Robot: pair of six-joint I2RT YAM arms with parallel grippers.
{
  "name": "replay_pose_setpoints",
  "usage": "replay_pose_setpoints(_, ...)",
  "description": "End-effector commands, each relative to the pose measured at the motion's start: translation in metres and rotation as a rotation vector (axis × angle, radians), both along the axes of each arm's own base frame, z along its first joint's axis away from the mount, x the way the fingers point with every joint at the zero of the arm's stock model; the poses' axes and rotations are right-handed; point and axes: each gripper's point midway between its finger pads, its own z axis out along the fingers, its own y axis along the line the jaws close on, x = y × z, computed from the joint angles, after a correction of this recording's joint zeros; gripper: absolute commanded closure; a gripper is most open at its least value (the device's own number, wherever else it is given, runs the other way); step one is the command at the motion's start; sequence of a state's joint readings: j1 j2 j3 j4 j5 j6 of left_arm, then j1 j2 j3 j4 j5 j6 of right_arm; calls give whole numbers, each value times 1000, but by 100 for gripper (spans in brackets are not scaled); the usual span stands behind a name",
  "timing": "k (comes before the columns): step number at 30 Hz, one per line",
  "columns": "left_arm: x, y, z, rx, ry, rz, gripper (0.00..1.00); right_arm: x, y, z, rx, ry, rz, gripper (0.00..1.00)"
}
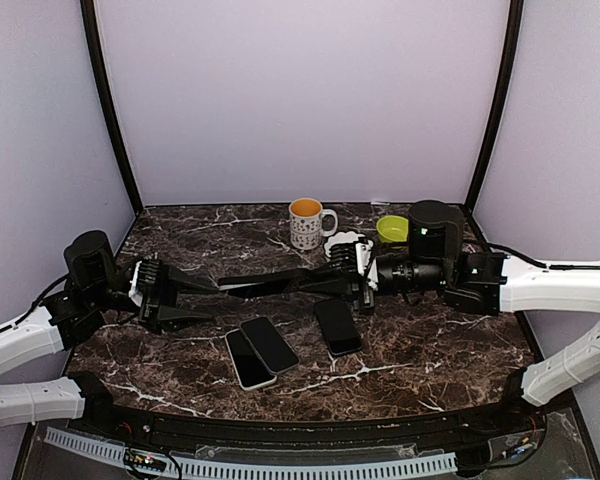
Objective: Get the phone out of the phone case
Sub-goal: Pass from the right arm to the left
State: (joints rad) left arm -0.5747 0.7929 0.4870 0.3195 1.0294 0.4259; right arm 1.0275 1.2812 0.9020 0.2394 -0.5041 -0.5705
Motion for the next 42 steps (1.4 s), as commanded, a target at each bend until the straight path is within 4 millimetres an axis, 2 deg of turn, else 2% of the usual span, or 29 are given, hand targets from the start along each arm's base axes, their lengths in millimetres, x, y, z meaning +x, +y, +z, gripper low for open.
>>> replay_pose_setpoints(1, -2, -1, -2, 4, 3, -7, 57, -9, 3, 43, 137, -66, 52, 100)
replay_pose_setpoints(10, -1, -1, -3, 9, 7, -3, 57, -22, 1, 42, 121, -51, 123, 100)
replay_pose_setpoints(42, 1, -3, -6, 21, 5, 15, 57, -36, 14, 48, 184, -5, 177, 100)
